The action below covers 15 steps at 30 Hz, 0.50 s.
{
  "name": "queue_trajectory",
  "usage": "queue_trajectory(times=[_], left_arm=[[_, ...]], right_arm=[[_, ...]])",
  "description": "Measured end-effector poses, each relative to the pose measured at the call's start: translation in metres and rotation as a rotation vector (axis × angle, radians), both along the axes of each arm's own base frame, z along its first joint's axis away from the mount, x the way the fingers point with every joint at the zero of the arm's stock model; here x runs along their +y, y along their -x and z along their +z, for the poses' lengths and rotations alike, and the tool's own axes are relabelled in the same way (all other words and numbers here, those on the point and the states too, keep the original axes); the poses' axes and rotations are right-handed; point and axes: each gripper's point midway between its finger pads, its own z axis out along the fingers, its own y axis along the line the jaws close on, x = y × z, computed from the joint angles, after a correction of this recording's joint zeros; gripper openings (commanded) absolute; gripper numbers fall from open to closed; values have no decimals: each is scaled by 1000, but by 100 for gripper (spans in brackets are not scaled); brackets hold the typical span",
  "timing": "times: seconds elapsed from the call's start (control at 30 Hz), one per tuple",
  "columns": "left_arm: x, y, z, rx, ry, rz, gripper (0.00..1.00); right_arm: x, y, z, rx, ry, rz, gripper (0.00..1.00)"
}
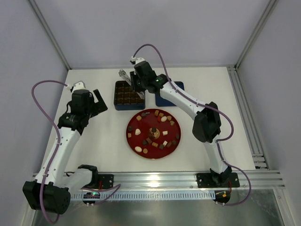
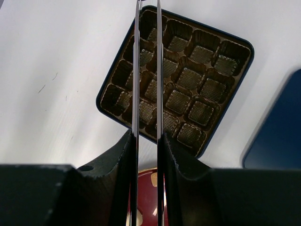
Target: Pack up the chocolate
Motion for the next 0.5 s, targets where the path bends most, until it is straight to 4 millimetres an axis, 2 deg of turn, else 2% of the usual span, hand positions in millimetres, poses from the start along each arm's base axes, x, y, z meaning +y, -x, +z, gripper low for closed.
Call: queue_trajectory(times=[0.23,0.5], left_arm=[[1,0,-1,3,-1,2,100],[1,1,-1,4,-1,2,100]], right_arm=[[24,0,-14,-17,10,38,17],[29,2,-33,-2,42,43,17]])
